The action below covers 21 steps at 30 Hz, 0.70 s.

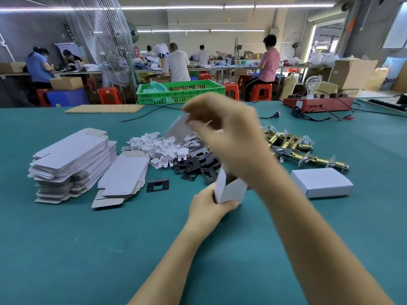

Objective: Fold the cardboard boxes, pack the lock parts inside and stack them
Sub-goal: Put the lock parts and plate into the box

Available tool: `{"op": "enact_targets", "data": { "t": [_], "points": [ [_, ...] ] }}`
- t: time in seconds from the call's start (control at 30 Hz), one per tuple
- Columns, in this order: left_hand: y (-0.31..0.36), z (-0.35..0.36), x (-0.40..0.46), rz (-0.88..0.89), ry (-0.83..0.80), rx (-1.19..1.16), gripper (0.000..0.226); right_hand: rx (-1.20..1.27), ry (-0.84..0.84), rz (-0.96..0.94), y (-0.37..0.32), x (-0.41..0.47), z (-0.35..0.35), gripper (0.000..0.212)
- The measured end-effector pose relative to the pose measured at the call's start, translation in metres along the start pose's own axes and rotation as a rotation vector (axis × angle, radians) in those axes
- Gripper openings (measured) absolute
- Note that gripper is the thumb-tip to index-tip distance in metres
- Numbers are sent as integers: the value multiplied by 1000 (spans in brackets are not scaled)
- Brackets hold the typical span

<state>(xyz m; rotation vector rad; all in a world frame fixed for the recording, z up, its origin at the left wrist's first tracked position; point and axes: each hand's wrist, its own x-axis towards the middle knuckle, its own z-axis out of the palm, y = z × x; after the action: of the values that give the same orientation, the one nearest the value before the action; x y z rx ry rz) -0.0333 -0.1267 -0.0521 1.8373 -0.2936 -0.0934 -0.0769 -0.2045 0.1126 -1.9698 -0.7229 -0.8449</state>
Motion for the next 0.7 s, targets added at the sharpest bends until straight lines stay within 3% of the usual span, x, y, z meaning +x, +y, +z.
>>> {"op": "enact_targets", "data": {
  "t": [0.13, 0.27, 0.7],
  "points": [
    [2, 0, 3, -16, -3, -14, 30, -83, -73, 175, 22, -10, -71, 20],
    [4, -1, 2, -47, -29, -45, 32, -162, -209, 251, 40, -17, -91, 19],
    [5, -2, 3, -62, -40, -84, 41, -222, -494, 123, 39, -14, -54, 19]
  ]
}}
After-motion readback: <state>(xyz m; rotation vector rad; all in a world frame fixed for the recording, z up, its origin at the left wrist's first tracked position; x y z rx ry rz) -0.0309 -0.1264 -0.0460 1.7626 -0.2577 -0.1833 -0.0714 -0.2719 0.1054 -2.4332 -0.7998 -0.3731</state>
